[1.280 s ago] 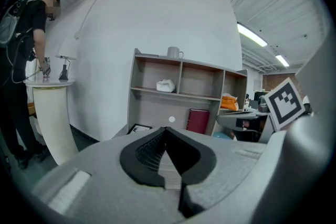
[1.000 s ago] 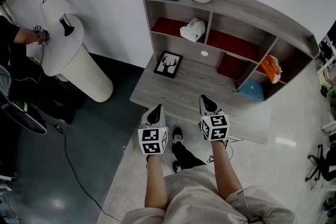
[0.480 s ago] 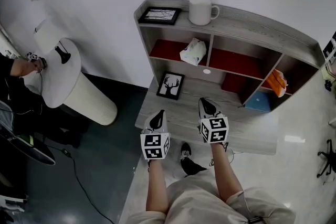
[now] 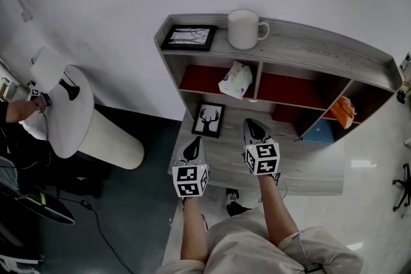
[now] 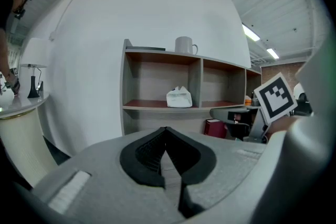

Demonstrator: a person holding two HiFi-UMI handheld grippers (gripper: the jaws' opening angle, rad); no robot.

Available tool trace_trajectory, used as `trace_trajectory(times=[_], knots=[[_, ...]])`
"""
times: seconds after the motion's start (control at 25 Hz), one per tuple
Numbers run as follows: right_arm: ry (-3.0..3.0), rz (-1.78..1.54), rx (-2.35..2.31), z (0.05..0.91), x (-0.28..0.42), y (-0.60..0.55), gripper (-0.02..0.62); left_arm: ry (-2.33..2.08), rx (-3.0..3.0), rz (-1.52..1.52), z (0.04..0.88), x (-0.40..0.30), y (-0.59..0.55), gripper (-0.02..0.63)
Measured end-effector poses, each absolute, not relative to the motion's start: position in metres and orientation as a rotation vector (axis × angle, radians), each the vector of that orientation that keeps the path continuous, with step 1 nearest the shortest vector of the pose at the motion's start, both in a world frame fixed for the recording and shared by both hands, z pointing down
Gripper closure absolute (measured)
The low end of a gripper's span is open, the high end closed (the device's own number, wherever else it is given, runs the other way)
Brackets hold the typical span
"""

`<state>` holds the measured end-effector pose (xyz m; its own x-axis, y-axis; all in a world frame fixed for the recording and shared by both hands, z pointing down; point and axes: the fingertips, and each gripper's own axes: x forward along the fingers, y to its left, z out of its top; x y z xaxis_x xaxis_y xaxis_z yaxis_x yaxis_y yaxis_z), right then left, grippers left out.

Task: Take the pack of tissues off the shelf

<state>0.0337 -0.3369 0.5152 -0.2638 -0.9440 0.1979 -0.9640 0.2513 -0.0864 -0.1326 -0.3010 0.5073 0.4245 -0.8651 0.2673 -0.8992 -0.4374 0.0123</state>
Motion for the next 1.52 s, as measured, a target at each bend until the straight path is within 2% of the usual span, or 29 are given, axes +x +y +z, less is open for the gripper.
trace_trajectory(times=[0.52, 0.64, 0.88, 1.16, 1.32, 1.52], knots=[[-2.437, 0.208, 1.902, 0.493, 0.035, -0.392, 0.573, -1.513, 2.584, 0.394, 0.504, -0.113, -0.363, 0.598], [-2.442, 0.196, 1.911, 0.491, 0.036, -0.404, 0.507, -1.499, 2.603, 0.427, 0.507, -0.108, -0.373, 0.598], [-2.415, 0.138, 1.913, 0.490, 0.029, -0.427, 0.442, -1.536, 2.601, 0.425, 0.504, -0.115, -0.395, 0.598], [-2.349, 0.027, 1.957, 0.476, 0.022, -0.444, 0.444, -1.527, 2.615, 0.428, 0.504, -0.108, -0.415, 0.598], [-2.312, 0.021, 1.966, 0.479, 0.021, -0.453, 0.498, -1.519, 2.619, 0.432, 0.506, -0.108, -0.423, 0.598], [-2.314, 0.031, 1.974, 0.483, 0.022, -0.458, 0.532, -1.531, 2.589, 0.424, 0.515, -0.118, -0.427, 0.598]])
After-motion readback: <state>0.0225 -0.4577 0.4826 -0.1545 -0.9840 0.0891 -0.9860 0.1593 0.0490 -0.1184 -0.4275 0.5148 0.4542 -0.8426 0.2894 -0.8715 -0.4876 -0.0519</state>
